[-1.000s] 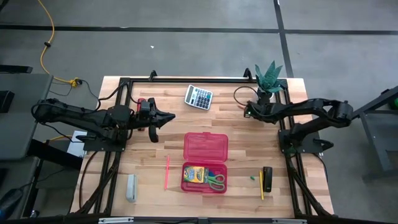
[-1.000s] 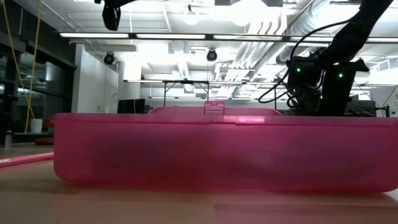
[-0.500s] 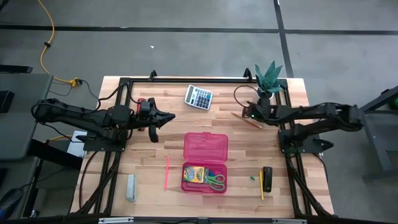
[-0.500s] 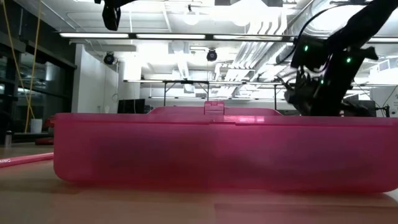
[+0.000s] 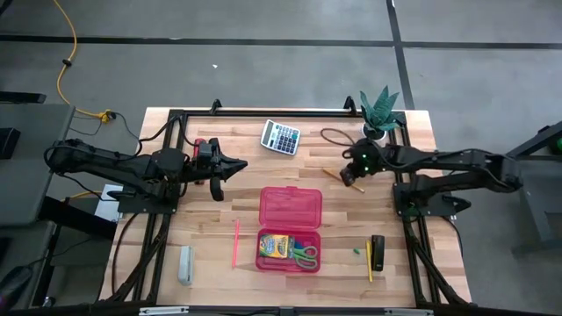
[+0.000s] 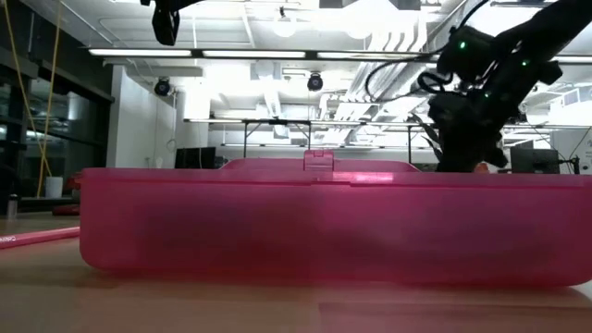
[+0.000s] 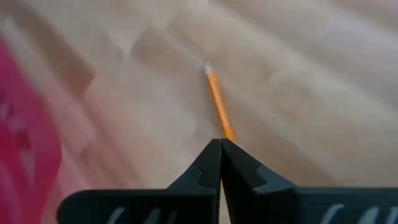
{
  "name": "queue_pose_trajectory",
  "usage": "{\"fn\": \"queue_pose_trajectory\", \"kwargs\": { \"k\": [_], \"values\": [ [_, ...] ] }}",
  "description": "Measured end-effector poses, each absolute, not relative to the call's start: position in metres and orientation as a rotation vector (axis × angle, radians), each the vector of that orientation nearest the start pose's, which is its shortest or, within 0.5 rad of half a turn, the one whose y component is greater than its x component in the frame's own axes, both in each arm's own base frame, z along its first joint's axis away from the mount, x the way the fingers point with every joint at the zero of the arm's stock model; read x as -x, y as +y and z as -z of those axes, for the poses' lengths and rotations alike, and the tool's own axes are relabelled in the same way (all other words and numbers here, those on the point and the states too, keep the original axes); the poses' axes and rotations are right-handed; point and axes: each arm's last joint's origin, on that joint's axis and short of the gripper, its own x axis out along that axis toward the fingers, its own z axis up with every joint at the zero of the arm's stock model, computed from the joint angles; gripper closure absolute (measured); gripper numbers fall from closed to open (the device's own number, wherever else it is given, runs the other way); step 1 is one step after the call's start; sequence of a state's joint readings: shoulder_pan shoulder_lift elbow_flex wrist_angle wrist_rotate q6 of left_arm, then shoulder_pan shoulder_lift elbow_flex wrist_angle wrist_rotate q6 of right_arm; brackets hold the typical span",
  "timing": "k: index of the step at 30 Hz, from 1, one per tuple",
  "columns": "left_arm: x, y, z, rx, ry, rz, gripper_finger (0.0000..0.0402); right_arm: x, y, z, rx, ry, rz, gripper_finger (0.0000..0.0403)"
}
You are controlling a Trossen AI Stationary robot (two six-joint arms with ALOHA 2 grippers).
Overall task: Pack school essentials
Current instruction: Put the yellow pencil into the pink supply box
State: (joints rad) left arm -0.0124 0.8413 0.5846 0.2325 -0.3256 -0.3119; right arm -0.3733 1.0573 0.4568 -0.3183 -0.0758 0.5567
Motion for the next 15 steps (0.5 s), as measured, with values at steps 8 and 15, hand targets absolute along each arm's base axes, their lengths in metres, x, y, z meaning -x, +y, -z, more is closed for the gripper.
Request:
{"fn": "queue_pose_trajectory", "kwargs": {
  "k": [8, 15],
  "values": [
    [-0.192, 0.007, -0.294, 0.305, -0.025, -0.314, 0.0401, -0.185, -0.054, -0.147, -0.635, 0.97, 0.38, 0.0327],
    [-0.192, 0.007, -0.294, 0.305, -0.025, -0.314, 0.0401, -0.191, -0.041, -0.136, -0.572, 1.042, 0.37, 0.0246]
  ]
}}
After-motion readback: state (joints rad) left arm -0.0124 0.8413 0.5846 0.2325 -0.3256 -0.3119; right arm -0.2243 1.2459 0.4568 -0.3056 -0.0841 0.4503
